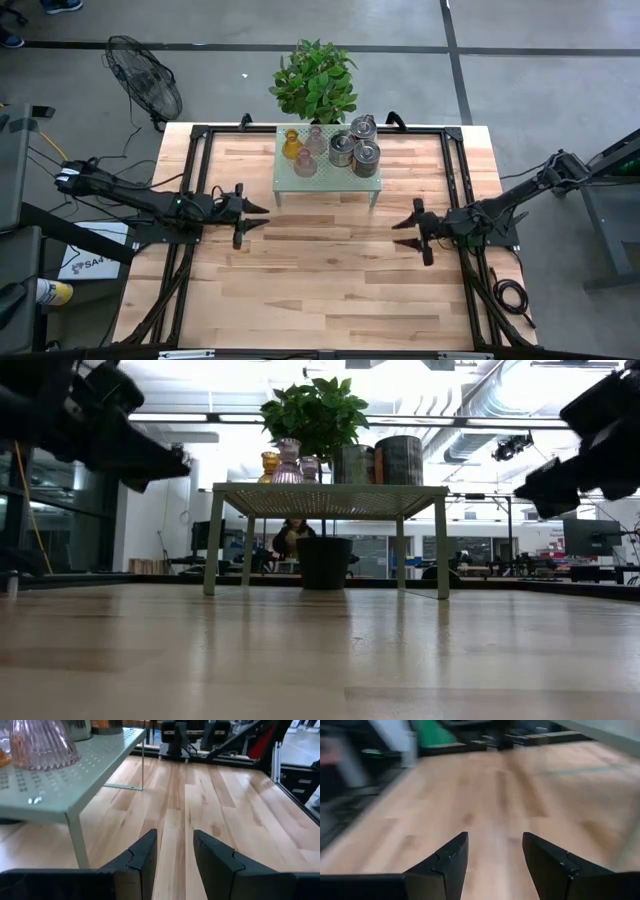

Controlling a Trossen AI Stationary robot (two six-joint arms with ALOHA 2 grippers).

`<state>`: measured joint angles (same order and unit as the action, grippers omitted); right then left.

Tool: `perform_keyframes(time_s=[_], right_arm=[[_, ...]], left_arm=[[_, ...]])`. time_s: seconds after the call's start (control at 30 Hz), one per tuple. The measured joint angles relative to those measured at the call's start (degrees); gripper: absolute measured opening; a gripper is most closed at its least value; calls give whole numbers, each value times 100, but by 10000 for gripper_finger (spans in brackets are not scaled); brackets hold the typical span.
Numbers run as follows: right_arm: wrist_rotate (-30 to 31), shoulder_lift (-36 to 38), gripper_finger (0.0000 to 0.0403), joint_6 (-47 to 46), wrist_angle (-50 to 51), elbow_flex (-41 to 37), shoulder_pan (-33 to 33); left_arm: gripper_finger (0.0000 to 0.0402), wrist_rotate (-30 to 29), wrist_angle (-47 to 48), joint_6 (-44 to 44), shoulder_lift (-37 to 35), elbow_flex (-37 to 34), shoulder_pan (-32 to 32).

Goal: Pick & Place candle stick holders
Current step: Return to Home Position

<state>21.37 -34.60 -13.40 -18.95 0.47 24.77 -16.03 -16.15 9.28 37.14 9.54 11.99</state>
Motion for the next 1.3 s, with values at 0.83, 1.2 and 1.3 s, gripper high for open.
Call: perform_keyframes(time_s=[0.83,1.2,1.3], right_arm=[[-2049,1275,183,78,720,0,-1866],[-2188,1557,183,4,973,0,-2582],[-2186,1748,183,-5,1107,0,-2717]], left_arm=[[124,-230,-1181,-496,-104,-876,-2],[124,-249,-1192,-705,-536,-885,-2],[124,-170,-1129,-800,-922,-887,-2]])
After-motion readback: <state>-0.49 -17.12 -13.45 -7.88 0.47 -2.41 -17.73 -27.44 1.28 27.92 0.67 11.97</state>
